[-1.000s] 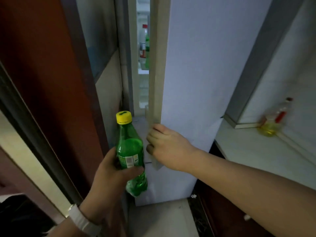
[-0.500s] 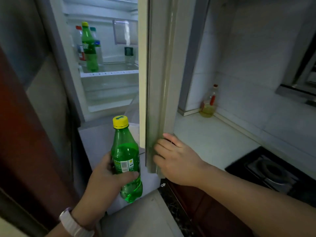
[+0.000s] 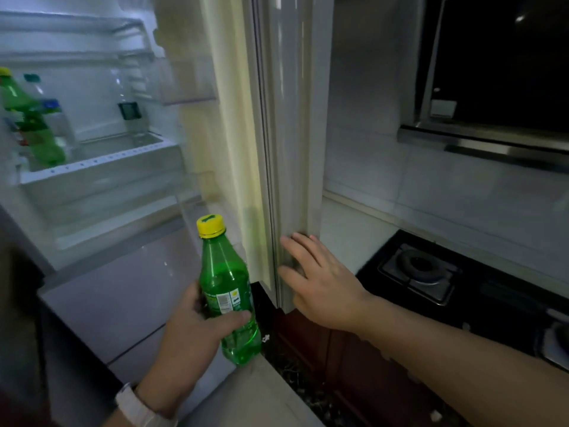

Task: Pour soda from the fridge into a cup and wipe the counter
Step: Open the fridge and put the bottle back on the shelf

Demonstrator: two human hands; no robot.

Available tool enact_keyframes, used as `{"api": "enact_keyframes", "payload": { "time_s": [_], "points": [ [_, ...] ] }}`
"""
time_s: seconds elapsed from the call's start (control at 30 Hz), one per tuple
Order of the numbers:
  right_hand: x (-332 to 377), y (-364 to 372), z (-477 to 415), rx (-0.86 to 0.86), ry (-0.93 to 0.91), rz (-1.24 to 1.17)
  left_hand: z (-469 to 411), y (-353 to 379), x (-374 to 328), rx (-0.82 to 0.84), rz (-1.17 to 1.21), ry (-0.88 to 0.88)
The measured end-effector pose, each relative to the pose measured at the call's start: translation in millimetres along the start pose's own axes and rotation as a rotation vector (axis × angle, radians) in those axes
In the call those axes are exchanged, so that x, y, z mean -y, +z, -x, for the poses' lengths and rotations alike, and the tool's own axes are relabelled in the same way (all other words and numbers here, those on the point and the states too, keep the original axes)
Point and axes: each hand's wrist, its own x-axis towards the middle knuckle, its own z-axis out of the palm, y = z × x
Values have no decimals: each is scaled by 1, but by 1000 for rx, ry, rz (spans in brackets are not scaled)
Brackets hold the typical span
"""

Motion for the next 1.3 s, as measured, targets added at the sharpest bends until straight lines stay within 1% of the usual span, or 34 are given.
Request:
{"api": "enact_keyframes", "payload": {
  "time_s": [0.1,0.23,0.33,0.5,0.6,0.7,0.83,1.07,1.3],
  "points": [
    [-15,2,14,16,115,-59,-10,17,-1,40,-22,16],
    [-32,7,20,-17,338,-143,-23,41,-4,89,-21,37],
    [-43,8,18,-9,498,-187,-31,58,-7,122,-17,44],
    [-72,13,11,-32,658,-250,-47,79,-6,161,-25,52],
    [-96,19,8,-26,748,-367,-60,90,-6,178,-32,63],
    [-119,26,7,-24,796,-414,-72,97,-2,174,-36,56],
    [-148,36,4,-16,842,-419,-84,105,3,165,-40,38],
    [-187,47,4,-2,859,-437,-105,122,6,186,-54,32],
    [-205,52,5,-26,846,-482,-124,140,4,194,-35,40]
  ]
}}
